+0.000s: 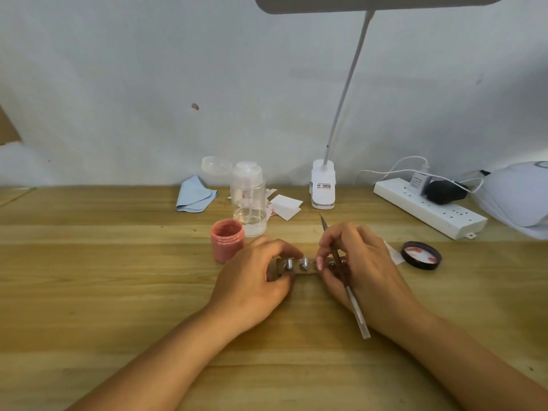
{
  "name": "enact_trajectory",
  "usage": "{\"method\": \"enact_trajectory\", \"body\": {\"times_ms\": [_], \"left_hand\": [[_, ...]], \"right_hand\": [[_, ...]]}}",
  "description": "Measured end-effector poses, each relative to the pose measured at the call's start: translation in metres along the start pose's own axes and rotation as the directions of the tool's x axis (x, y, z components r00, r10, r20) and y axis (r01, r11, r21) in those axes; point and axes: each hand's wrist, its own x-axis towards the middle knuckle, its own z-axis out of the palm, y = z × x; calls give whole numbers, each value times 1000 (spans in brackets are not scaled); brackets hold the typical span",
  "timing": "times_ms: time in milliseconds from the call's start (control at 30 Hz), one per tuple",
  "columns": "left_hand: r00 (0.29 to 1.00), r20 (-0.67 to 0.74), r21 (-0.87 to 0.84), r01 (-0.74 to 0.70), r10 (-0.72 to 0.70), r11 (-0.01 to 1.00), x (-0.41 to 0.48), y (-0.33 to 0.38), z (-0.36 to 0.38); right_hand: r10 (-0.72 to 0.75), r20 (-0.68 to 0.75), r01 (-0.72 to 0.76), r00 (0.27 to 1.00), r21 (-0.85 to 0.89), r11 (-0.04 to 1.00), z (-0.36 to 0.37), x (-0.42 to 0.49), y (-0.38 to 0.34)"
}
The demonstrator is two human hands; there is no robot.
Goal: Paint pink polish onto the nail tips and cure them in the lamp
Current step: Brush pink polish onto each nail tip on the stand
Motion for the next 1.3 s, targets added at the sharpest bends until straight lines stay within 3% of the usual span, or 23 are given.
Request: {"method": "enact_trajectory", "body": {"times_ms": [367, 1300], "left_hand": [[1000, -2, 3, -17, 17, 1000, -2, 2, -1], [999, -31, 86, -26, 29, 996, -5, 5, -1]], "right_hand": [[18, 17, -16, 1000, -106, 994, 0, -2, -3], [15, -14, -17, 1000, -139, 990, 2, -2, -7]]}}
